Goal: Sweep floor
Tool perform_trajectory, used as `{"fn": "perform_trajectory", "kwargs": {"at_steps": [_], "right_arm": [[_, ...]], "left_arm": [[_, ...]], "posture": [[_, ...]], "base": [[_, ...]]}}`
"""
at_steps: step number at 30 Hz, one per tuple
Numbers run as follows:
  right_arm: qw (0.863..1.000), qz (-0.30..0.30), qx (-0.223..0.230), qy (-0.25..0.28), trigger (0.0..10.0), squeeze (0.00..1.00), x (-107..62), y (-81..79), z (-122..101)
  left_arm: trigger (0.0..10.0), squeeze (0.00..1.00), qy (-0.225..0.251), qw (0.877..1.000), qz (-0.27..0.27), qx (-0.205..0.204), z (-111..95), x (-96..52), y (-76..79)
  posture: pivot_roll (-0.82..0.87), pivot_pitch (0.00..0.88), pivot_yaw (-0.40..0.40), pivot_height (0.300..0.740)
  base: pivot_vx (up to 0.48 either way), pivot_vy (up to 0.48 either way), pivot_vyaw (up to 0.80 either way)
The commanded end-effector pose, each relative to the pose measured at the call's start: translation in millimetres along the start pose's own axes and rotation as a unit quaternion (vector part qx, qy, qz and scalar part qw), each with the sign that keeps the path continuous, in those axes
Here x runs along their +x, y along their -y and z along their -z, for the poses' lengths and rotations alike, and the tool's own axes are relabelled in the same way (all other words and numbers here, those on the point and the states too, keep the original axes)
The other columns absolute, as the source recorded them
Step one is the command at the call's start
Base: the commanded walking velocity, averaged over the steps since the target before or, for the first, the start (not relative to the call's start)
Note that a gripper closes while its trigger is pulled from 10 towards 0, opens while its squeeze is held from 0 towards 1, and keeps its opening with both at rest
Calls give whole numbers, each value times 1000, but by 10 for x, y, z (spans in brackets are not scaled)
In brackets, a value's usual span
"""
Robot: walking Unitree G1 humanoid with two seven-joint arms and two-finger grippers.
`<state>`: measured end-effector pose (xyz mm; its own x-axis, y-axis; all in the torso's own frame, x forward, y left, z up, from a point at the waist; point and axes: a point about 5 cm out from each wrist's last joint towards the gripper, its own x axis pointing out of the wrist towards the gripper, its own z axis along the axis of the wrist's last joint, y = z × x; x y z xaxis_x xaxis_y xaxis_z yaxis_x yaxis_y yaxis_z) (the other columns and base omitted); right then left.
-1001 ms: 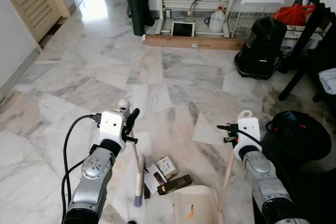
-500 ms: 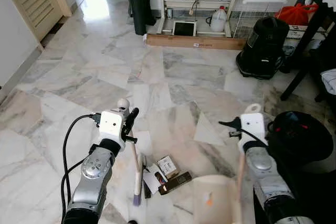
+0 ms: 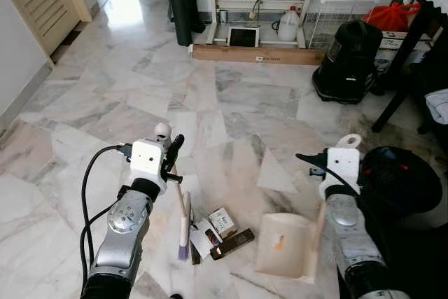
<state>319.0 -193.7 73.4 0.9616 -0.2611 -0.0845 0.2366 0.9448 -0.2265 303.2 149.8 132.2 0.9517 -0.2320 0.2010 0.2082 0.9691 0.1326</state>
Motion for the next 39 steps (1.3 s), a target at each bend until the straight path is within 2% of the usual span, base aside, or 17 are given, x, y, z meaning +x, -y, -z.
{"fn": "perform_trajectory", "kwargs": {"at_steps": [1,5,17,39], "right_arm": [[1000,7,-3,11,10000,0,3,34,-15],[1000,2,-13,6,10000,0,-8,47,26],[1000,-3,-11,1,10000,0,0,16,45],[1000,-13,-12,-2,10000,0,6,-15,64]], "left_arm": [[10000,0,20,1000,-2,3,-101,15,-4],[10000,0,29,999,-12,-21,-159,30,-26],[10000,0,33,999,-2,-32,-194,50,17],[10000,0,26,999,2,-29,-177,40,24]], "posture": [[59,132,29,740],[58,130,30,740],[56,120,34,740],[58,129,27,740]], "base": [[0,0,0],[0,0,0],[0,0,0],[322,0,0]]}}
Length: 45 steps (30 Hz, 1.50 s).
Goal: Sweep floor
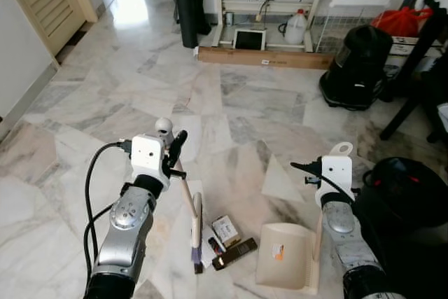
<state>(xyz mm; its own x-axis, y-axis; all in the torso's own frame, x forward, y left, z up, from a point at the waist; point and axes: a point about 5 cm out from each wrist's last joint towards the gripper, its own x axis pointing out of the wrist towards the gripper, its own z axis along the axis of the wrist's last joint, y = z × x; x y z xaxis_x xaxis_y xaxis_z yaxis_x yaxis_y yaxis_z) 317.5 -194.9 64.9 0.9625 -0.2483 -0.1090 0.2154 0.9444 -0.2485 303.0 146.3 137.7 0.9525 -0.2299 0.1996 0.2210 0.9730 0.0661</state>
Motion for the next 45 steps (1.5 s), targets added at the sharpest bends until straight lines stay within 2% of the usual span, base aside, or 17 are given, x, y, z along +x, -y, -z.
{"fn": "perform_trajectory", "kwargs": {"at_steps": [1,14,22,27,37,40,45], "right_arm": [[1000,-5,0,8,10000,0,10,-14,-23],[1000,-12,-2,3,10000,0,9,-45,-3],[1000,-13,-5,-4,10000,0,7,-58,25],[1000,-17,-9,-16,10000,0,-9,-82,73],[998,-38,-11,-51,10000,0,-57,-191,204],[997,-44,4,-70,10000,0,-74,-230,257],[991,-53,57,-109,10000,0,-113,-324,333]], "left_arm": [[10000,0,27,1000,3,6,-121,23,5],[10000,0,12,1000,27,10,-92,17,29],[10000,0,-38,996,84,19,62,-20,64],[10000,0,-71,990,116,45,161,-59,90],[10000,0,-108,982,148,38,253,-127,127],[10000,0,-123,979,157,33,298,-152,124],[10000,0,-131,980,149,12,334,-157,92]], "posture": [[58,129,27,740],[62,134,29,740],[61,139,34,740],[60,141,38,740],[68,142,42,740],[67,142,45,740],[65,142,47,740]], "base": [[247,0,0],[19,0,0],[0,0,0],[0,0,0],[0,0,0],[0,0,0],[0,0,0]]}}
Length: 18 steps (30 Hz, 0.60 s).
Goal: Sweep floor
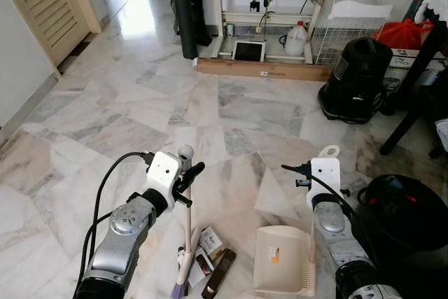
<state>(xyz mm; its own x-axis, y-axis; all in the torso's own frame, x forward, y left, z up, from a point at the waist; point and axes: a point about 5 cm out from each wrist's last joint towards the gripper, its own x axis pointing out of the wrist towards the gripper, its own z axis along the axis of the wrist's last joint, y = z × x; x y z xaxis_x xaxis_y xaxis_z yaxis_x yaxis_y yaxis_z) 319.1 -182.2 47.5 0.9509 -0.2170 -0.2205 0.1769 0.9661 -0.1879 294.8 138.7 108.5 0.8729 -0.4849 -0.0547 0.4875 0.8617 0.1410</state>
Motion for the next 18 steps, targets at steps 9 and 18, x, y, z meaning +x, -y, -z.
{"fn": "perform_trajectory", "kwargs": {"at_steps": [9,18], "right_arm": [[994,-44,51,-83,10000,0,-114,-243,280],[994,-58,37,-79,10000,0,-112,-273,263]], "left_arm": [[10000,0,-24,998,21,-62,80,-51,-10],[10000,0,-49,993,63,-83,96,-98,26]], "posture": [[65,143,49,740],[67,143,47,740]], "base": [[0,0,0],[0,0,0]]}}
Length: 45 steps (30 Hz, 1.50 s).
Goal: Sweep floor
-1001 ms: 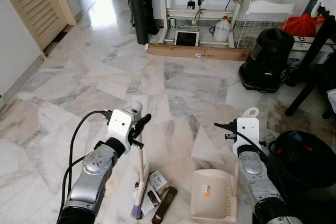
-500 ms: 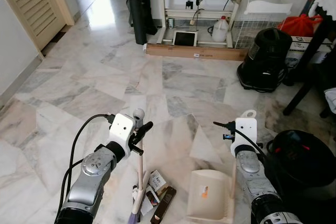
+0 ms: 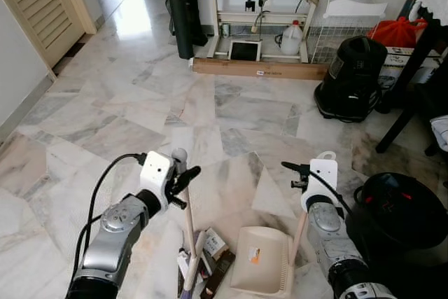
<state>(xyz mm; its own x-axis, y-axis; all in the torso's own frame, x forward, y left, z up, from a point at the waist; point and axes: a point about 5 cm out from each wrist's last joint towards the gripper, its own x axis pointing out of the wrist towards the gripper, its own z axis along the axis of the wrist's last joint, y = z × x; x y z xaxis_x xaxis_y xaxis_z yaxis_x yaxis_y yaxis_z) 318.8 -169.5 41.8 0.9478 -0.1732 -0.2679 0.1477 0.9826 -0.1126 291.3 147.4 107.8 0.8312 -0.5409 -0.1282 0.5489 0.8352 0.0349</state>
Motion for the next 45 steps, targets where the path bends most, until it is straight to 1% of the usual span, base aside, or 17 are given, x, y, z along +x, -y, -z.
{"fn": "perform_trajectory", "kwargs": {"at_steps": [1,5,10,13,15,17,19,25,33,37,39,41,44,45], "right_arm": [[998,-35,-1,-58,10000,0,-76,-130,233],[996,-57,-30,-58,10000,0,-70,-129,229],[995,-66,-37,-58,10000,0,-65,-129,219],[994,-82,-38,-64,10000,0,-65,-157,226],[992,-98,-39,-68,10000,0,-78,-199,243],[992,-102,-41,-68,10000,0,-84,-212,248],[992,-103,-37,-66,10000,0,-94,-233,245],[993,-101,-29,-62,10000,0,-87,-224,225],[994,-92,-16,-55,10000,0,-67,-175,196],[995,-89,-14,-53,10000,0,-60,-163,185],[995,-83,-11,-47,10000,0,-47,-142,158],[996,-76,-4,-38,10000,0,-37,-121,125],[998,-56,12,-16,10000,0,-12,-62,41],[999,-44,18,2,10000,0,5,-19,-19]], "left_arm": [[10000,0,-18,999,31,-34,86,-19,84],[10000,0,-21,997,51,-52,65,-34,125],[10000,0,-24,997,49,-50,63,-34,109],[10000,0,-25,997,45,-51,65,-24,100],[10000,0,-17,997,42,-64,49,-12,107],[10000,0,-14,997,42,-68,40,-9,112],[10000,0,-11,998,30,-59,27,-6,98],[10000,0,35,996,-3,-81,-57,16,50],[10000,0,95,992,-63,-61,-227,26,-75],[10000,0,97,991,-70,-55,-238,22,-91],[10000,0,100,991,-77,-46,-256,14,-107],[10000,0,104,990,-80,-46,-269,12,-114],[10000,0,108,990,-84,-38,-287,9,-122],[10000,0,107,990,-83,-34,-286,10,-123]], "posture": [[65,144,46,740],[64,145,45,740],[62,146,44,740],[60,147,45,740],[60,147,46,740],[61,147,46,740],[63,149,46,740],[62,150,45,740],[62,148,41,740],[62,148,40,740],[64,148,39,740],[64,149,38,740],[66,149,37,740],[66,149,37,740]], "base": [[0,0,0],[0,0,0],[0,0,0],[0,0,0],[0,0,0],[0,0,0],[0,0,0],[0,0,0],[0,0,0],[0,0,0],[0,0,0],[0,0,0],[0,0,0],[0,0,0]]}}
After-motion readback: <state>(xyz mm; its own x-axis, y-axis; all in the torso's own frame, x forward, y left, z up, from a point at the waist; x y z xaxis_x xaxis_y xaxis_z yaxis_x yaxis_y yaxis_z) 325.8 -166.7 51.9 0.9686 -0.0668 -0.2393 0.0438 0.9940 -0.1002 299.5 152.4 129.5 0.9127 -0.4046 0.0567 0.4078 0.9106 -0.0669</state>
